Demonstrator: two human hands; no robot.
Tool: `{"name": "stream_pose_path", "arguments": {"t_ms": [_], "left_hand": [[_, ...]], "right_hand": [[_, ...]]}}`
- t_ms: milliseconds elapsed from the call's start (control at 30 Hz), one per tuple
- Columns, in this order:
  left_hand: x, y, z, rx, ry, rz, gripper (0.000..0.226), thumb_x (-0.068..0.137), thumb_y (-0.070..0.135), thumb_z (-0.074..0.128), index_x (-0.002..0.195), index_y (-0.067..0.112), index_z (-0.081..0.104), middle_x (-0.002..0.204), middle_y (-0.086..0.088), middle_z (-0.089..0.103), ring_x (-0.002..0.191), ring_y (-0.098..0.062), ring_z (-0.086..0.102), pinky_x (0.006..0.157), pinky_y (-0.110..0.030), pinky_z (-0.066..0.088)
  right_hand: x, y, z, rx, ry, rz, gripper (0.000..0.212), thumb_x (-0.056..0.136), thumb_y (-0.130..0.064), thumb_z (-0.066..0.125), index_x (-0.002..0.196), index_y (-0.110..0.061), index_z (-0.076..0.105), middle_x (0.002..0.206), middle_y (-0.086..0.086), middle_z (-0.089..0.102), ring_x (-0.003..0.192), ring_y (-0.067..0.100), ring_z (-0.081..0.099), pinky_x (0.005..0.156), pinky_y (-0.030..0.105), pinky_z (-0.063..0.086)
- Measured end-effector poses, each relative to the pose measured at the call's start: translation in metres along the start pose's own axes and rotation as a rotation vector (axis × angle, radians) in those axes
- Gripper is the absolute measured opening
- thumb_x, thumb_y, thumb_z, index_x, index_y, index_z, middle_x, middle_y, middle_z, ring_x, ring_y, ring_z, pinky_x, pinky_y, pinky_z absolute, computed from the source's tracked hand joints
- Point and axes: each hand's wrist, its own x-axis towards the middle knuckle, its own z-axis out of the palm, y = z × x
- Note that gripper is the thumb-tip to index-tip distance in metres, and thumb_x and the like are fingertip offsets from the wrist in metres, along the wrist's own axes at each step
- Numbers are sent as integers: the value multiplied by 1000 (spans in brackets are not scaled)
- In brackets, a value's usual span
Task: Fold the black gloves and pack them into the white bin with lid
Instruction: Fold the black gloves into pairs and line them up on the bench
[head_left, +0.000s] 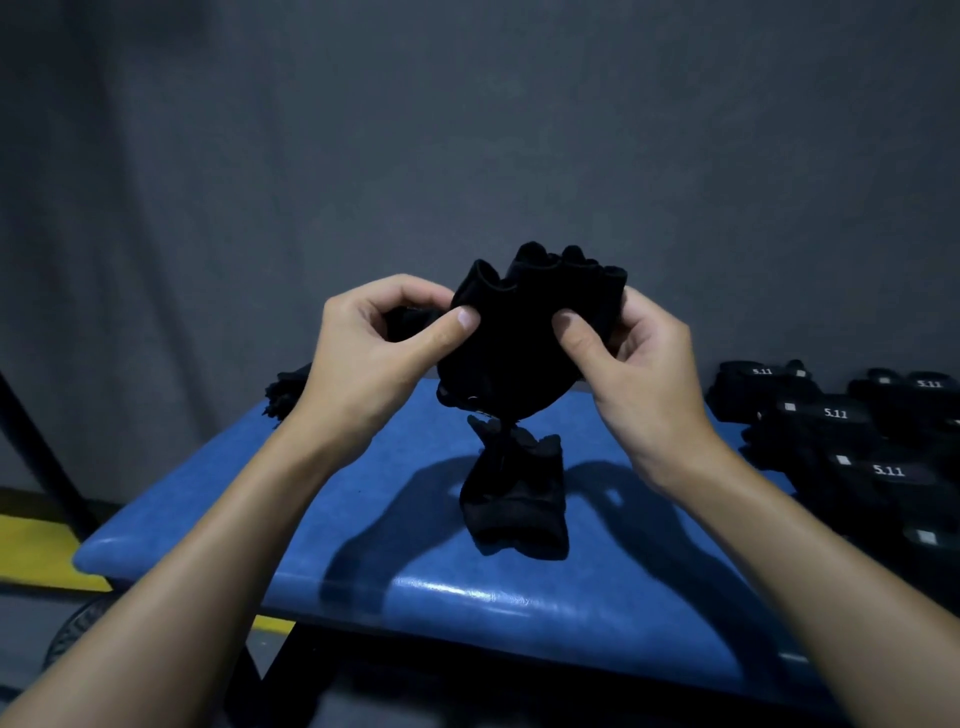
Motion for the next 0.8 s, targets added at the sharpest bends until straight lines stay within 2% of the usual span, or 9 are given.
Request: {"name": "stream_pose_path", "arguments": {"t_ms": [100, 200, 400, 500, 533, 633, 667, 733, 800], "left_hand": [[-1, 3, 0, -3, 4, 19, 10, 86, 7, 73, 80, 14, 71, 69, 6, 73, 64, -6, 68, 61, -16, 50], [-1, 4, 0, -11, 15, 13, 9, 87, 10, 73, 79, 15, 71, 70, 3, 73, 65, -10, 69, 62, -21, 52], [-4, -7, 4, -27, 64, -62, 11, 87, 18, 74, 77, 15, 71, 71, 1, 71, 67, -11, 68, 60, -23, 52], [-5, -10, 4, -12, 17, -145, 12, 90, 21, 70, 83, 11, 71, 71, 2, 70, 65, -8, 66, 56, -20, 50], [-5, -13, 3, 0, -19, -186, 13, 92, 24, 67, 87, 13, 71, 75, 3, 71, 67, -8, 66, 59, -22, 52], [-9, -23, -1, 2, -123, -352, 24, 100, 36, 53, 103, 18, 68, 95, 5, 71, 73, -8, 67, 74, -42, 60], [-12, -26, -3, -3, -140, -405, 25, 100, 38, 52, 106, 19, 66, 95, 9, 71, 73, -10, 68, 77, -46, 59], [-16, -30, -7, 46, -172, -431, 19, 97, 33, 58, 105, 18, 65, 81, 15, 70, 77, -14, 72, 81, -48, 57], [-19, -31, -12, 111, -206, -393, 14, 92, 24, 67, 99, 12, 66, 75, 9, 71, 80, -20, 74, 75, -45, 56]], "right_hand": [[-1, -2, 1, 3, 26, -19, 11, 94, -10, 62, 101, -2, 66, 97, 14, 71, 93, 26, 69, 81, 33, 59], [-2, -4, 2, 3, 33, -30, 11, 94, -10, 63, 101, -2, 66, 96, 14, 71, 92, 26, 68, 80, 33, 59], [-3, 4, -3, -14, -118, 55, 23, 88, -3, 69, 108, -9, 61, 102, 10, 70, 95, 19, 68, 87, 39, 57], [-3, 11, -6, -30, -137, 98, 24, 86, 1, 68, 107, -10, 61, 103, 13, 70, 97, 21, 67, 89, 47, 56], [-3, 13, -6, -27, -128, 105, 23, 87, 1, 67, 107, -10, 62, 104, 14, 70, 99, 23, 68, 89, 48, 56], [-2, 16, -7, -5, -98, 145, 23, 89, 0, 65, 110, -8, 63, 106, 13, 71, 101, 25, 69, 90, 47, 57], [-2, 18, -7, -1, -88, 166, 21, 89, 0, 65, 109, -7, 62, 105, 14, 71, 100, 26, 69, 89, 48, 57], [-2, 21, -8, 2, -82, 203, 19, 90, 0, 65, 107, -6, 61, 102, 16, 72, 98, 30, 70, 87, 48, 57], [-2, 24, -7, 12, -94, 231, 19, 90, 1, 65, 106, -7, 60, 100, 16, 72, 94, 29, 71, 82, 45, 59]]}}
